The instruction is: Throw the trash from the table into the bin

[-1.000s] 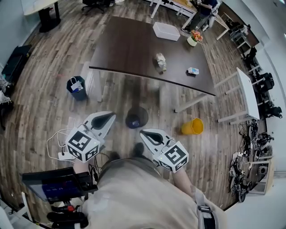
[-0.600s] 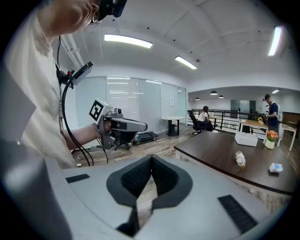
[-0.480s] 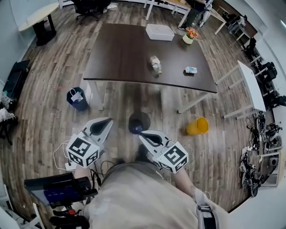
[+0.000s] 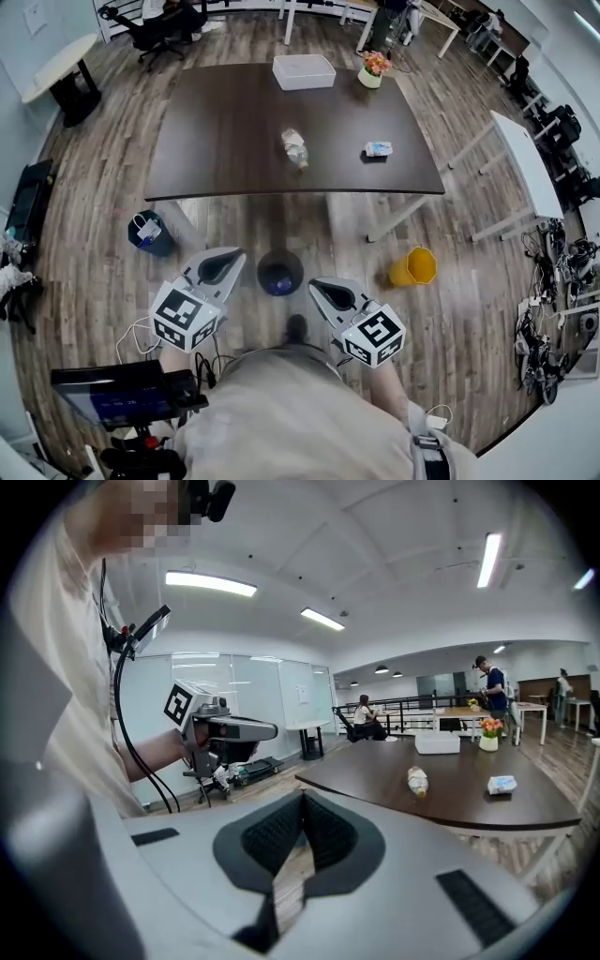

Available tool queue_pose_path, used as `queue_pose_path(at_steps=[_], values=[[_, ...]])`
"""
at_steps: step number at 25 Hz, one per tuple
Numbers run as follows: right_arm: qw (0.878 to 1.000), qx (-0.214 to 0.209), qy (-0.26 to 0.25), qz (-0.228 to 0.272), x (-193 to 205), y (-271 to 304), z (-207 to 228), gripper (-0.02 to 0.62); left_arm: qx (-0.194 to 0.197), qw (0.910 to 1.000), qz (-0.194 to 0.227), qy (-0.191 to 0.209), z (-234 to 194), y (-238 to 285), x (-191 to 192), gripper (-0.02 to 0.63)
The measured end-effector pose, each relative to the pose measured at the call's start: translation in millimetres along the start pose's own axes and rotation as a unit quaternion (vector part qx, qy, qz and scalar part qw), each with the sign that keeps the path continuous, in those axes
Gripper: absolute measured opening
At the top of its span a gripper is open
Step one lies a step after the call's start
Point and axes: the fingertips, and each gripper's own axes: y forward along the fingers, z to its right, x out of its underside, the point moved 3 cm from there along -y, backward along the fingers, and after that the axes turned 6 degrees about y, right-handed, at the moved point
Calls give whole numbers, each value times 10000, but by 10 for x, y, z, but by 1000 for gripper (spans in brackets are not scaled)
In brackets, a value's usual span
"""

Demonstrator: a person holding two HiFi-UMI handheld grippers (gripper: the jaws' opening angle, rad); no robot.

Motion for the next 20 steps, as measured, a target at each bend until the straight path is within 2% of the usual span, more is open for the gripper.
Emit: queue_pose_path(at_steps=[3,12,17,20], values=[[9998,-18,119,140,-77,-92,367,11,-125,9999,-40,-18,-21,270,-130,12],[9986,-433,190,229,-298,-272,1419,11,-488,9981,-366,-13,31,1072,-455,14],[9949,-599,718,382,-303,-464,1863,11,-679,9960,-564,105,153,1345,-597,14],[9938,-494,878,468,-266,-543,2115,11,-748,9951,-593,252,89,1532,-652,14]])
